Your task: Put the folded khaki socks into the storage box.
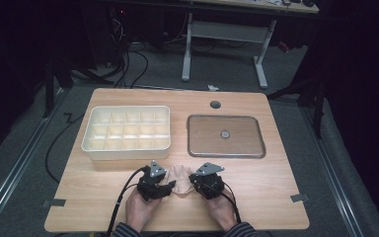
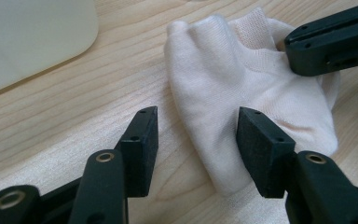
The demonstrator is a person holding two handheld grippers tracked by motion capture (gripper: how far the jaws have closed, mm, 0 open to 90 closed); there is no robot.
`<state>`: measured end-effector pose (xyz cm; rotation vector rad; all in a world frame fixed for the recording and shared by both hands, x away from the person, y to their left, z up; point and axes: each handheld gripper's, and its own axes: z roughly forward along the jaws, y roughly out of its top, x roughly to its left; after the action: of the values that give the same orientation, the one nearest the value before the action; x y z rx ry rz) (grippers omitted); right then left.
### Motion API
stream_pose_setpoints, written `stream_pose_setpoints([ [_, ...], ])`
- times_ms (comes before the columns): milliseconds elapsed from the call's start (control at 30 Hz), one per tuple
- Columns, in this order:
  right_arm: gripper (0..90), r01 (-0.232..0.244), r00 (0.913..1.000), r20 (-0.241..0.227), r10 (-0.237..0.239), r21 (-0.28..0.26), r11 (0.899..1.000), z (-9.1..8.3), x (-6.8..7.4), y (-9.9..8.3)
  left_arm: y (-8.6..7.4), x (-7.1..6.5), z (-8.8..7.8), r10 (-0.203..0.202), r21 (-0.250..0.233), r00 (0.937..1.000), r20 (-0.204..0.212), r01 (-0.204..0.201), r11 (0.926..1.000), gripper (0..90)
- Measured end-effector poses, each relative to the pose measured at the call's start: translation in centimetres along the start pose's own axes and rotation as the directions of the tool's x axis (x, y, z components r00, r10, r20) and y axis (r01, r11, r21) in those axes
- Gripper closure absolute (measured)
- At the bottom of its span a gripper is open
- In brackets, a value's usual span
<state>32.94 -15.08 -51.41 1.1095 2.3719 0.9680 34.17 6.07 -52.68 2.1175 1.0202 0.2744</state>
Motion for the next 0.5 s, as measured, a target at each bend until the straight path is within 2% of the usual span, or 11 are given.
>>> stream_pose_setpoints([
  [167,85.2,0.027,0.9992,0.028,-0.027,-0.001,1.000,0.22,0.29,-0.36,-0.12,-0.13,-0.03,0.002,-0.005,1.0000,-0.001,-0.002,1.0000,49.2],
  [267,80.3,0.033,0.9989,0.033,-0.032,-0.011,0.999,0.27,0.31,-0.55,-0.17,-0.10,-0.03,-0.002,-0.010,1.0000,0.001,0.002,1.0000,49.3],
  [400,75.2,-0.014,0.9999,-0.002,0.014,-0.021,1.000,0.14,-0.37,-0.47,-0.05,0.05,-0.18,-0.031,0.005,0.9991,0.031,0.031,0.9995,49.2],
  [500,73.6,-0.023,0.9997,-0.009,0.022,-0.052,0.998,-0.35,-0.26,-0.37,0.06,0.45,-0.31,-0.049,0.015,0.9980,0.040,0.048,0.9987,48.9],
])
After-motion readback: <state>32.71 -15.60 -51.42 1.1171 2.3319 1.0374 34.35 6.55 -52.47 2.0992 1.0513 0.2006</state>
